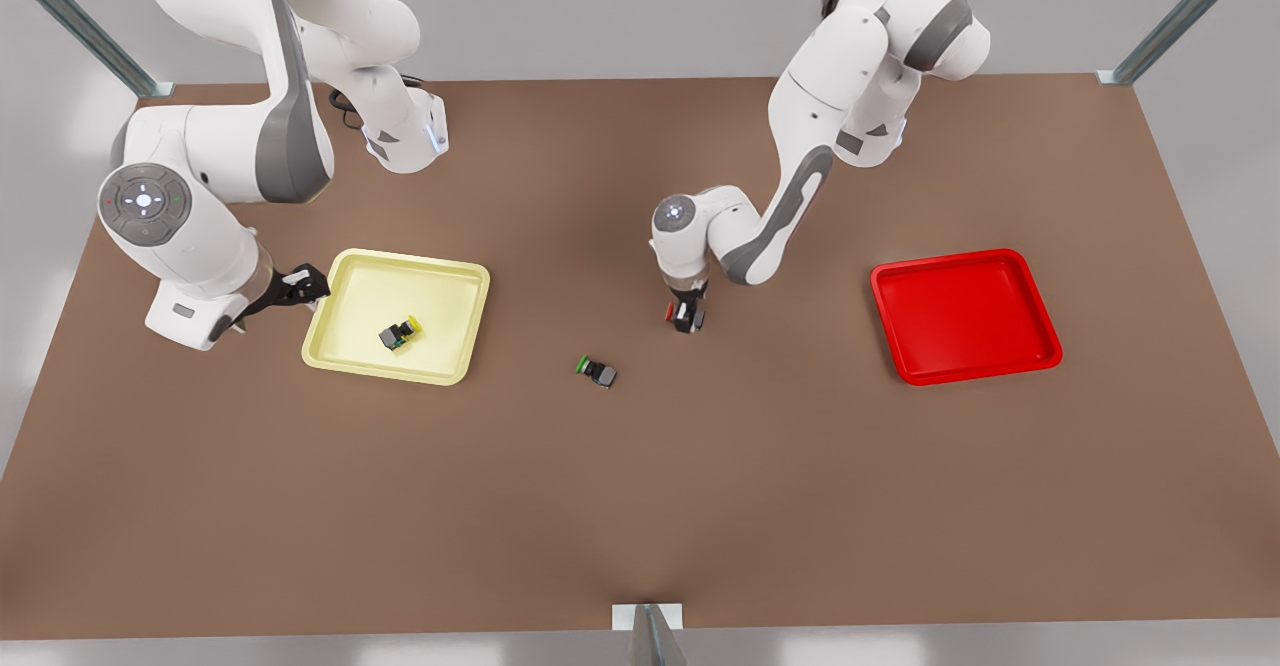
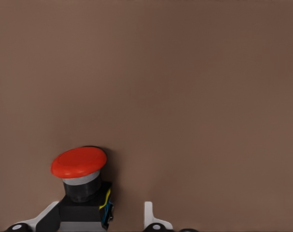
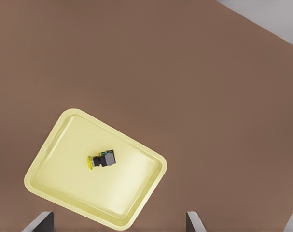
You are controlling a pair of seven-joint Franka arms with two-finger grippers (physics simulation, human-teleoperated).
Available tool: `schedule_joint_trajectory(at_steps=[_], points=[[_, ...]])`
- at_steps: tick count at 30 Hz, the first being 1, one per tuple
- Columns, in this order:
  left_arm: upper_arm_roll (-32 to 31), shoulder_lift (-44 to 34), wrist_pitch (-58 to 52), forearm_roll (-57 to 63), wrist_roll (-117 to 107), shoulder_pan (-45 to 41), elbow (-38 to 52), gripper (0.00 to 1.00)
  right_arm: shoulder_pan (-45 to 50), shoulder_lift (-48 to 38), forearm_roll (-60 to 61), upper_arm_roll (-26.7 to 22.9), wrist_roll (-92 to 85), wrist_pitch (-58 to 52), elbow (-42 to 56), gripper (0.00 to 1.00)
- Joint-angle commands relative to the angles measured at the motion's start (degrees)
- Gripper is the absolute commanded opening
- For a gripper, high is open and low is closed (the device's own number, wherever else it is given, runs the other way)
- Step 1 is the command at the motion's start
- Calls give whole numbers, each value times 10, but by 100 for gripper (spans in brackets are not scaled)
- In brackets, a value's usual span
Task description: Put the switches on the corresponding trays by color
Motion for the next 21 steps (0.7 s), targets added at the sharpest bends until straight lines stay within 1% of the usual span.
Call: schedule_joint_trajectory(at_steps=[1, 3, 5, 7, 10, 12, 13, 16, 21], points=[[0, 0, -1, -36, 0, -1, 1, 84, 0, 0, 0, 0, 0, 0, 0, 100], [1, 1, -1, -53, -2, -3, 1, 83, 0, 5, 0, 0, 0, 0, 0, 100], [1, 0, -2, -53, -14, -8, 1, 70, 1, 6, 0, 0, 0, 0, 0, 100], [1, 0, -4, -54, -16, -9, 4, 69, 0, 6, 0, 0, 0, 0, 0, 100], [1, -2, -8, -56, -16, -8, 6, 63, 0, 6, 0, 0, 0, 0, 0, 100], [1, -3, -8, -56, -16, -8, 5, 58, 0, 6, 0, 0, 0, 0, 0, 100], [0, -3, -8, -56, -17, -8, 6, 53, 0, 6, 0, 0, 0, 0, 0, 100], [0, -2, -8, -56, -17, -8, 7, 49, 0, 6, 0, 0, 0, 0, 0, 100], [0, -3, -8, -56, -17, -8, 8, 48, 0, 7, -1, 0, 0, 0, 0, 100]])
